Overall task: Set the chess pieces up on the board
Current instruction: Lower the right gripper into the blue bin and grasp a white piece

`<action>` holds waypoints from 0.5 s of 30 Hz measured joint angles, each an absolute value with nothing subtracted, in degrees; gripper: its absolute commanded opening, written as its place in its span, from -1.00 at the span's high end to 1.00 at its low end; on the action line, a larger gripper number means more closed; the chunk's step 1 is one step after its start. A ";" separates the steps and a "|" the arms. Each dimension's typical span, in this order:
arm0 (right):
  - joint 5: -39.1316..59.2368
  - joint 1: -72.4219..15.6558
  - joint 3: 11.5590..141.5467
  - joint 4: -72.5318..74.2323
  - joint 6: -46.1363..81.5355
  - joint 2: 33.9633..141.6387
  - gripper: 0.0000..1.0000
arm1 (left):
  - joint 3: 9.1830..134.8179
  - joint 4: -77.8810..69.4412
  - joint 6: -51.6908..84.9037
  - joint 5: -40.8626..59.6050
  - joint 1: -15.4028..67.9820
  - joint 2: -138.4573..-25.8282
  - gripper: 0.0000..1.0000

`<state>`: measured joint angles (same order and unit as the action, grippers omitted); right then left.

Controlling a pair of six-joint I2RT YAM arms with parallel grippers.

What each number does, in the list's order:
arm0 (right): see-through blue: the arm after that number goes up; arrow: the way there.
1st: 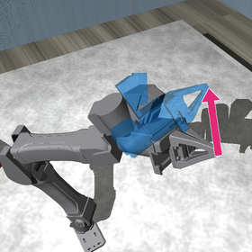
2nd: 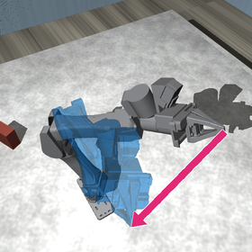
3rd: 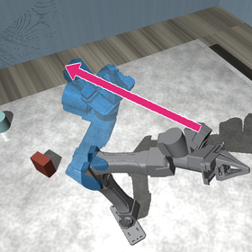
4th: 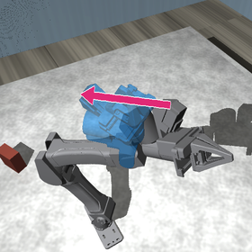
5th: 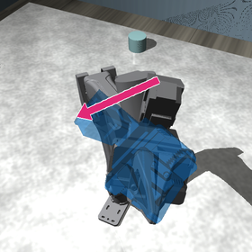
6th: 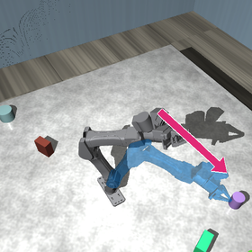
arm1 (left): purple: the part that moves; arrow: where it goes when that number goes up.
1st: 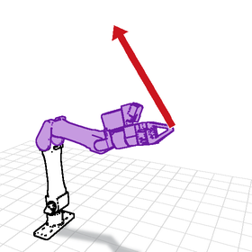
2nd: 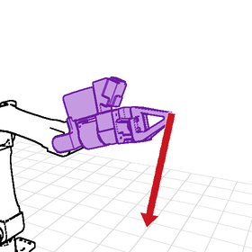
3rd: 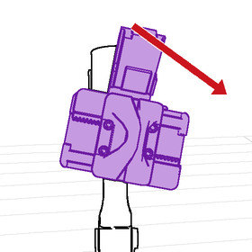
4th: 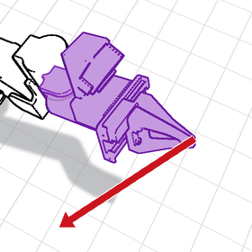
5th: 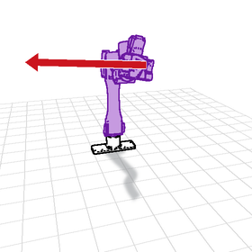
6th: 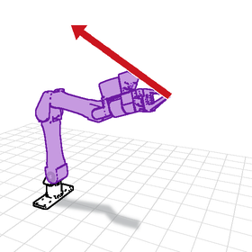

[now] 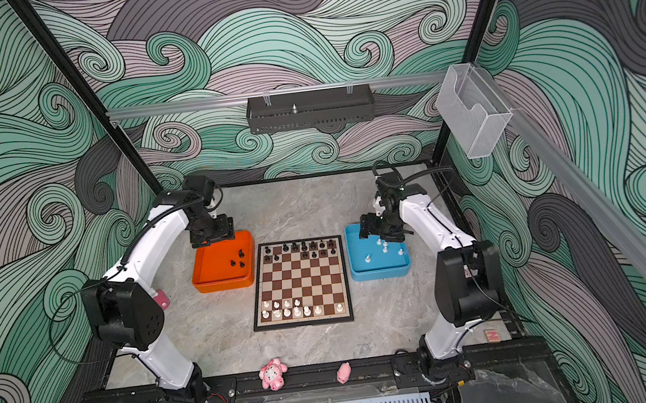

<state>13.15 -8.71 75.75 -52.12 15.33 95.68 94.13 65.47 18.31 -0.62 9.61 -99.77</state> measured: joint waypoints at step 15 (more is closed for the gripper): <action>11.77 -10.24 71.77 -49.74 21.98 102.28 0.10 | 88.88 61.87 16.08 3.27 5.96 -98.15 -0.58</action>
<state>11.77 -10.24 71.77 -49.74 21.98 102.28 88.88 61.87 16.08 3.27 5.96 -98.15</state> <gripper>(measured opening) 0.457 0.789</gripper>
